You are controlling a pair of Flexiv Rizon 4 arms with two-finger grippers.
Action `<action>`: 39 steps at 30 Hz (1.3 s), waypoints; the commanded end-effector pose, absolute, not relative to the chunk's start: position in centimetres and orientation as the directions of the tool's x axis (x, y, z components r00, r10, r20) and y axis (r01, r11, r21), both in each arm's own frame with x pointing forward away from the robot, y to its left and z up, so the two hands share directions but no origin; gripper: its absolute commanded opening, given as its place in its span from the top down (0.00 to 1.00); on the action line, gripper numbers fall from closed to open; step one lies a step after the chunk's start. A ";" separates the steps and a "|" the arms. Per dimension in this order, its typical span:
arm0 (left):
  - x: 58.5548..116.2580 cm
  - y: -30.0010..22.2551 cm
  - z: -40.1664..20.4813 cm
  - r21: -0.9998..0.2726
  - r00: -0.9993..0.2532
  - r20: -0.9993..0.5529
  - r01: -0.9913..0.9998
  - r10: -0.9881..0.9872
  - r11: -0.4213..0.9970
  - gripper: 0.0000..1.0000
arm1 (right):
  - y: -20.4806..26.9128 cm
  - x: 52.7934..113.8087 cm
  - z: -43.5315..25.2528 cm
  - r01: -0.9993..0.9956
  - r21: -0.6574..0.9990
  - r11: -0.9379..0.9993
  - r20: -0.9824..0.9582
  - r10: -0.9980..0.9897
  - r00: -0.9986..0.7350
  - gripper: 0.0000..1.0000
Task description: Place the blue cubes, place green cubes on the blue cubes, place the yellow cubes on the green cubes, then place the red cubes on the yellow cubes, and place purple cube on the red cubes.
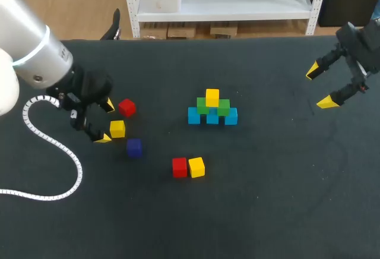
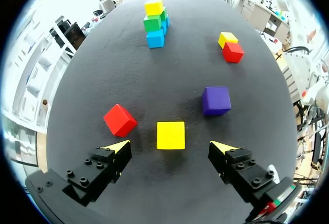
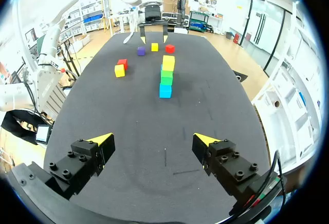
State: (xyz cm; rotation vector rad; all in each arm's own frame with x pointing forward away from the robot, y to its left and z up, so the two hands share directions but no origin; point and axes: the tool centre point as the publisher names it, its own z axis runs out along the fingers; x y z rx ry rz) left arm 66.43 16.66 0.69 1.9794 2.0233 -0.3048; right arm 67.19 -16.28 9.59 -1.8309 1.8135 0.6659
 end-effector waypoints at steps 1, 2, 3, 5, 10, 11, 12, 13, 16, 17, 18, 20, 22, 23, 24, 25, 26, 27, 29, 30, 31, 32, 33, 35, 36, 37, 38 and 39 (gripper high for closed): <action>67.2 16.5 0.3 0.047 -0.002 -0.349 0.999 0.937 0.019 0.00 | -16.3 67.3 9.5 -1.000 0.004 -0.012 -0.641 -0.767 0.007 0.00; 67.2 16.5 0.3 0.048 0.007 -0.345 0.999 0.939 0.010 0.00 | -16.3 67.3 9.5 -1.000 0.004 -0.012 -0.641 -0.767 0.007 0.00; 67.2 16.3 0.1 0.046 0.014 -0.339 0.999 0.941 0.002 0.00 | -16.3 67.3 9.5 -1.000 0.004 -0.012 -0.641 -0.767 0.007 0.00; 67.3 16.2 -0.1 0.047 0.020 -0.340 0.999 0.940 -0.004 0.03 | -16.3 67.3 9.5 -1.000 0.004 -0.012 -0.641 -0.767 0.007 0.00; 67.3 15.9 -0.5 0.046 0.036 -0.337 0.999 0.941 -0.021 0.26 | -16.3 67.3 9.5 -1.000 0.004 -0.012 -0.641 -0.767 0.007 0.00; 67.3 15.8 -0.6 0.045 0.035 -0.345 0.999 0.938 -0.021 0.28 | -16.3 67.3 9.5 -1.000 0.004 -0.012 -0.641 -0.767 0.007 0.00; 67.2 15.6 -0.7 0.045 0.036 -0.344 0.999 0.938 -0.022 0.32 | -16.3 67.3 9.5 -1.000 0.004 -0.012 -0.641 -0.767 0.007 0.00; 67.1 15.6 -0.7 0.045 0.037 -0.344 0.999 0.938 -0.023 0.38 | -16.3 67.3 9.5 -1.000 0.004 -0.012 -0.641 -0.767 0.007 0.00; 67.0 15.4 -1.0 0.042 0.038 -0.349 0.999 0.936 -0.025 0.56 | -16.3 67.3 9.5 -1.000 0.004 -0.012 -0.641 -0.767 0.007 0.00; 67.0 15.4 -1.1 0.042 0.037 -0.350 0.999 0.936 -0.024 0.59 | -16.3 67.3 9.5 -1.000 0.004 -0.012 -0.641 -0.767 0.007 0.00; 66.9 15.3 -1.2 0.043 0.036 -0.351 0.999 0.936 -0.022 0.67 | -16.3 67.3 9.5 -1.000 0.004 -0.012 -0.641 -0.767 0.007 0.00; 66.8 15.3 -1.2 0.045 0.033 -0.353 0.999 0.935 -0.018 1.00 | -16.3 67.3 9.5 -1.000 0.004 -0.012 -0.641 -0.767 0.007 0.00; 66.7 15.4 -1.2 0.048 0.028 -0.356 0.999 0.934 -0.012 1.00 | -16.3 67.3 9.5 -1.000 0.004 -0.012 -0.641 -0.767 0.007 0.00; 66.6 15.4 -1.1 0.052 0.027 -0.357 0.999 0.934 -0.009 1.00 | -16.3 67.3 9.5 -1.000 0.004 -0.012 -0.641 -0.767 0.007 0.00; 66.5 15.5 -0.8 0.057 0.026 -0.359 0.998 0.933 -0.006 1.00 | -16.3 67.3 9.5 -1.000 0.004 -0.012 -0.641 -0.767 0.007 0.00; 66.4 15.5 -0.5 0.062 0.026 -0.361 0.998 0.932 -0.004 1.00 | -16.3 67.3 9.5 -1.000 0.004 -0.012 -0.641 -0.767 0.007 0.00; 66.2 15.4 0.0 0.073 0.026 -0.365 0.997 0.931 0.001 1.00 | -16.3 67.3 9.5 -1.000 0.004 -0.012 -0.641 -0.767 0.007 0.00; 66.2 15.4 0.4 0.077 0.025 -0.368 0.997 0.929 0.004 1.00 | -16.3 67.3 9.5 -1.000 0.004 -0.012 -0.641 -0.767 0.007 0.00; 65.9 15.0 1.6 0.091 0.032 -0.377 0.996 0.926 0.003 1.00 | -16.3 67.3 9.5 -1.000 0.004 -0.012 -0.641 -0.767 0.007 0.00; 65.8 14.7 2.1 0.094 0.032 -0.381 0.996 0.924 0.005 1.00 | -16.3 67.3 9.5 -1.000 0.004 -0.012 -0.641 -0.767 0.007 0.00; 65.7 14.4 2.8 0.105 0.038 -0.390 0.994 0.920 0.004 1.00 | -16.3 67.3 9.5 -1.000 0.004 -0.012 -0.641 -0.767 0.007 0.00; 65.5 13.9 3.5 0.113 0.043 -0.393 0.994 0.918 0.002 1.00 | -16.3 67.3 9.5 -1.000 0.004 -0.012 -0.641 -0.767 0.007 0.00; 65.4 13.6 4.0 0.111 0.041 -0.393 0.994 0.918 0.003 1.00 | -16.3 67.3 9.5 -1.000 0.004 -0.012 -0.641 -0.767 0.007 0.00; 65.2 12.5 5.2 0.122 0.055 -0.405 0.993 0.913 -0.006 1.00 | -16.3 67.3 9.5 -1.000 0.004 -0.012 -0.641 -0.767 0.007 0.00; 65.1 11.9 5.6 0.117 0.061 -0.399 0.993 0.915 -0.015 1.00 | -16.3 67.3 9.5 -1.000 0.004 -0.012 -0.641 -0.767 0.007 0.00; 65.2 11.3 6.1 0.112 0.061 -0.394 0.994 0.917 -0.018 1.00 | -16.3 67.3 9.5 -1.000 0.004 -0.012 -0.641 -0.767 0.007 0.00; 65.2 10.7 6.6 0.112 0.068 -0.399 0.993 0.915 -0.025 1.00 | -16.3 67.3 9.5 -1.000 0.004 -0.012 -0.641 -0.767 0.007 0.00; 65.3 10.1 7.0 0.105 0.070 -0.394 0.994 0.916 -0.031 1.00 | -16.3 67.3 9.5 -1.000 0.004 -0.012 -0.641 -0.767 0.007 0.00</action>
